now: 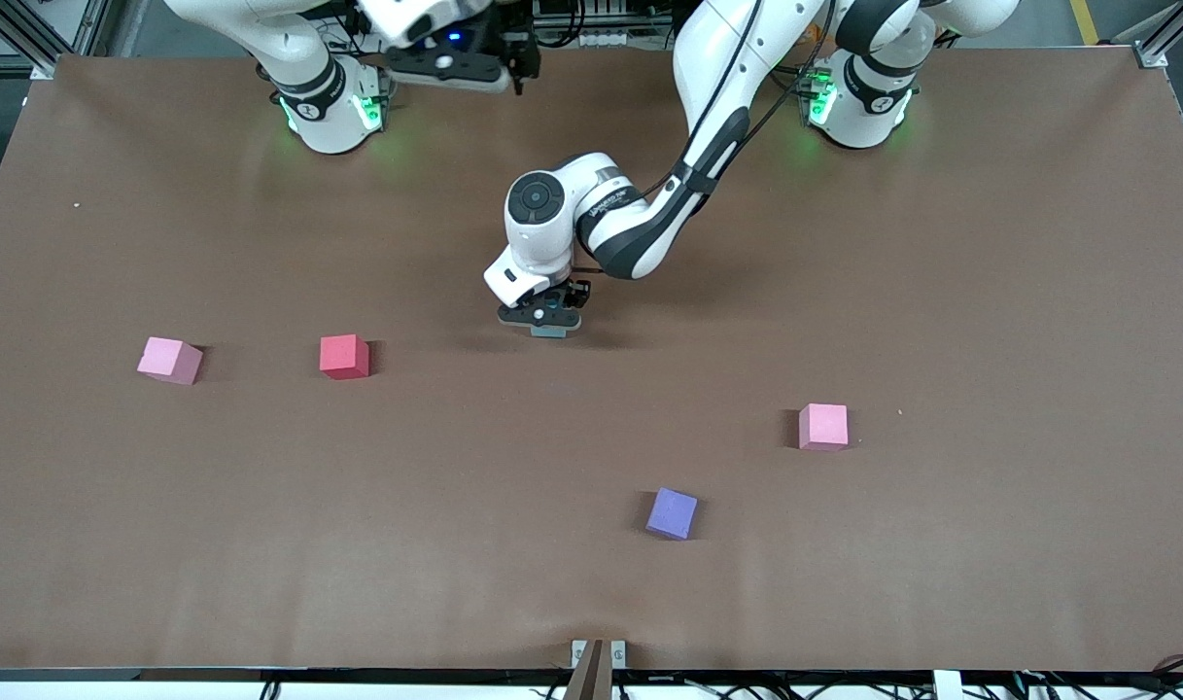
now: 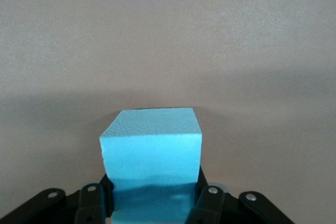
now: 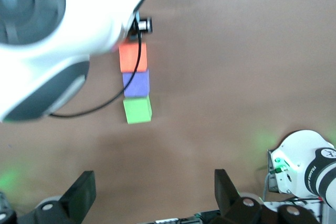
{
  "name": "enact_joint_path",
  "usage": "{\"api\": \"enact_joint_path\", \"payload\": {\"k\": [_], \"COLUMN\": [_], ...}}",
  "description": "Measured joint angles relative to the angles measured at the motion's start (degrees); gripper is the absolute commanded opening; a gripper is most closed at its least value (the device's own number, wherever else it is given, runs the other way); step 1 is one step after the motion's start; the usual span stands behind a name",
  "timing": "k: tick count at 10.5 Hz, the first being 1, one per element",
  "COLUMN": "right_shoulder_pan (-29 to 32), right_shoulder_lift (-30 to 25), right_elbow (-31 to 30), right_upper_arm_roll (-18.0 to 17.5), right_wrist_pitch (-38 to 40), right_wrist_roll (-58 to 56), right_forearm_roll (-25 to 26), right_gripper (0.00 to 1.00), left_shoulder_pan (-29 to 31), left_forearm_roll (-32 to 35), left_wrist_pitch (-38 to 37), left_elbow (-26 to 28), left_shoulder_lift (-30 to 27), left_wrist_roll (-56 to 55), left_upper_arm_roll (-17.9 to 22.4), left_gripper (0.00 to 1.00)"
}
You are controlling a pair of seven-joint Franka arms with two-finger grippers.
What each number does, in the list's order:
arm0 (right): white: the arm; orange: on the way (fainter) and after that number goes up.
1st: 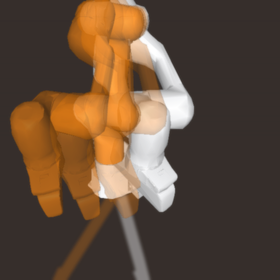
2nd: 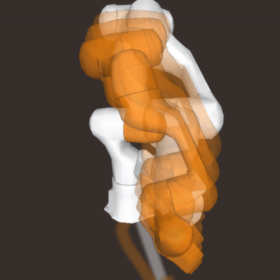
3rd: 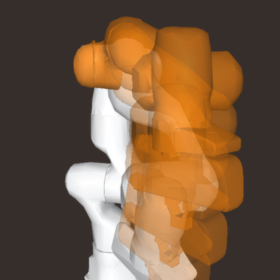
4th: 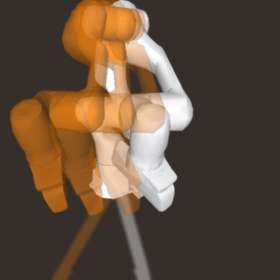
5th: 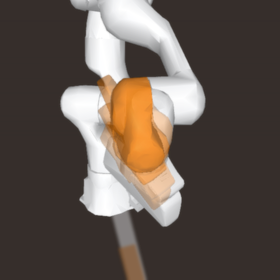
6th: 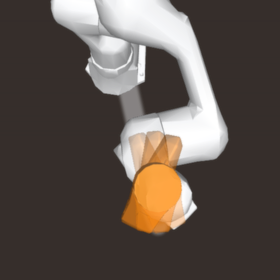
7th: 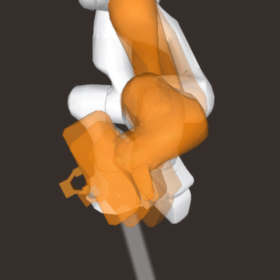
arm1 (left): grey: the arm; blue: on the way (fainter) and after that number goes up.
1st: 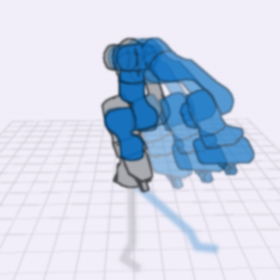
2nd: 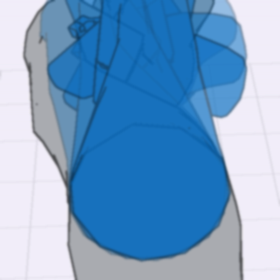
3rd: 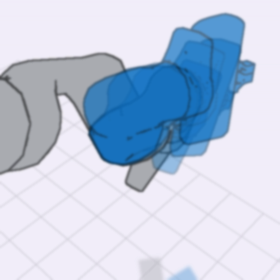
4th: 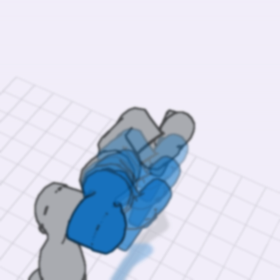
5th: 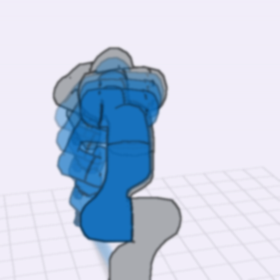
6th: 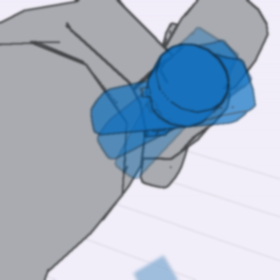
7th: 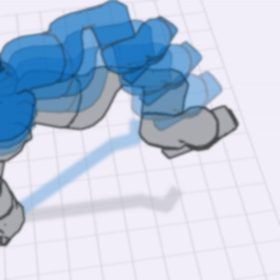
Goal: Arrange blocks into number 1
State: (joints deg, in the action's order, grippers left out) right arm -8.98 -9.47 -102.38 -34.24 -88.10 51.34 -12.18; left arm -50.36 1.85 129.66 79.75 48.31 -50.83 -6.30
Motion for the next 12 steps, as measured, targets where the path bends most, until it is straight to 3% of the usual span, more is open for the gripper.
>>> {"api": "enact_joint_path", "payload": {"k": [2,5,8,9,11,12], "right_shoulder_pan": [4.04,9.37,12.07,12.17,12.22,12.09], "right_shoulder_lift": [-0.07,0.02,1.48,2.74,6.68,9.21], "right_elbow": [1.65,2.07,2.03,1.97,1.46,1.09], "right_upper_arm_roll": [2.83,10.57,16.14,17.46,19.37,19.86], "right_wrist_pitch": [0.07,-0.01,-1.77,-2.70,-5.87,-7.23], "right_wrist_roll": [-6.93,-20.59,-30.92,-33.00,-35.45,-37.05], "right_forearm_roll": [0.06,1.14,6.84,7.90,8.22,8.71], "right_gripper": [1.00,1.00,1.00,1.00,1.00,1.00], "left_shoulder_pan": [-0.08,-0.88,-1.22,-1.24,-1.55,-1.94], "left_forearm_roll": [0.00,-0.03,-0.04,-0.04,-0.04,-0.04], "left_wrist_pitch": [0.04,0.04,0.04,0.04,0.04,0.04], "left_elbow": [-0.05,-0.02,0.09,0.16,0.21,0.22], "left_shoulder_lift": [0.00,0.04,0.27,0.36,0.42,0.45], "left_wrist_roll": [-0.02,-0.16,-0.18,-0.18,-0.18,-0.17], "left_upper_arm_roll": [-0.05,-0.11,-0.12,-0.12,-0.12,-0.12], "left_gripper": [0.00,0.00,0.00,0.15,1.00,1.00]}}
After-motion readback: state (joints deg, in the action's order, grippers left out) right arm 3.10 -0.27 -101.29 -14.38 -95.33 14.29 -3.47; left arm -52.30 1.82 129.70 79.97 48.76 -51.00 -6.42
